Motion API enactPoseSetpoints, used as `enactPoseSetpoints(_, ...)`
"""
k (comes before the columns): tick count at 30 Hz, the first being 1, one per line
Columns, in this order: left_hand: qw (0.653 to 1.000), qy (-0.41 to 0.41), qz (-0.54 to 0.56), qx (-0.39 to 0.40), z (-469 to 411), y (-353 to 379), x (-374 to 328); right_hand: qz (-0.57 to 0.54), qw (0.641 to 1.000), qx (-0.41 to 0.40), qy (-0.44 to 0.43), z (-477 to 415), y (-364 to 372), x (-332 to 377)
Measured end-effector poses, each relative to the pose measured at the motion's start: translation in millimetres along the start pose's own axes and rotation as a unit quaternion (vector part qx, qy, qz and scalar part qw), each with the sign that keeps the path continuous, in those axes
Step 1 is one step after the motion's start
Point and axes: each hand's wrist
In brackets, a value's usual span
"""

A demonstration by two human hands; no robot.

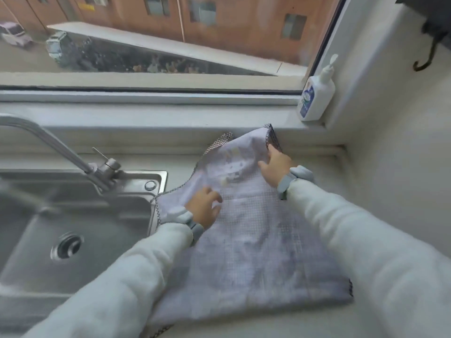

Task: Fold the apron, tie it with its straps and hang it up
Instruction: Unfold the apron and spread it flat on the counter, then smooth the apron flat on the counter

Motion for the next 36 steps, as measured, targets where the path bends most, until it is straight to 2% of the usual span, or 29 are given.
enactPoseSetpoints(2,0.990,-0.047,-0.087,0.099,14.7,35.9,12.0,-0.004,0.997,0.075,-0.033,20.5,28.6,-12.2)
enactPoseSetpoints(5,0.966,-0.059,-0.170,0.187,18.9,66.8,35.6,0.151,0.969,0.152,-0.124,55.6,80.0,-36.6)
enactPoseSetpoints(7,0.969,-0.028,-0.180,0.168,19.2,75.2,47.7,0.220,0.948,0.181,-0.139,74.9,110.1,-58.9)
enactPoseSetpoints(12,0.982,0.029,-0.163,0.085,8.1,80.2,70.6,0.252,0.937,0.173,-0.167,73.7,137.4,-91.2)
enactPoseSetpoints(16,0.982,0.043,-0.169,0.072,13.9,80.2,62.8,0.265,0.937,0.169,-0.155,72.2,132.7,-88.9)
enactPoseSetpoints(18,0.982,0.090,-0.151,0.063,31.4,75.0,50.8,0.264,0.937,0.165,-0.158,82.8,126.9,-82.4)
enactPoseSetpoints(20,0.977,0.174,-0.117,0.044,58.6,69.6,38.1,0.249,0.936,0.163,-0.188,105.3,116.5,-76.3)
enactPoseSetpoints(23,0.961,0.237,-0.106,0.099,103.1,75.6,20.4,0.215,0.926,0.167,-0.260,157.7,103.1,-80.7)
enactPoseSetpoints(27,0.945,0.216,-0.191,0.157,130.4,98.9,18.1,0.263,0.888,0.234,-0.296,210.4,103.4,-105.4)
enactPoseSetpoints(29,0.947,0.213,-0.199,0.132,132.1,102.4,20.8,0.272,0.893,0.215,-0.286,213.9,105.6,-121.4)
enactPoseSetpoints(32,0.969,0.193,-0.117,0.101,126.4,86.0,19.7,0.229,0.920,0.168,-0.271,203.2,100.1,-129.7)
enactPoseSetpoints(34,0.983,0.143,-0.040,0.109,118.3,62.0,12.4,0.146,0.956,0.143,-0.210,200.5,82.6,-120.1)
enactPoseSetpoints(36,0.989,0.117,-0.002,0.092,102.3,46.6,4.4,0.105,0.971,0.146,-0.159,194.3,63.1,-107.6)
Point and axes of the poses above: each hand's wrist, its own z-axis away from the middle knuckle, its own y-axis out of the palm, x = y × z, and after that the axes turned 7 degrees about x, right-handed
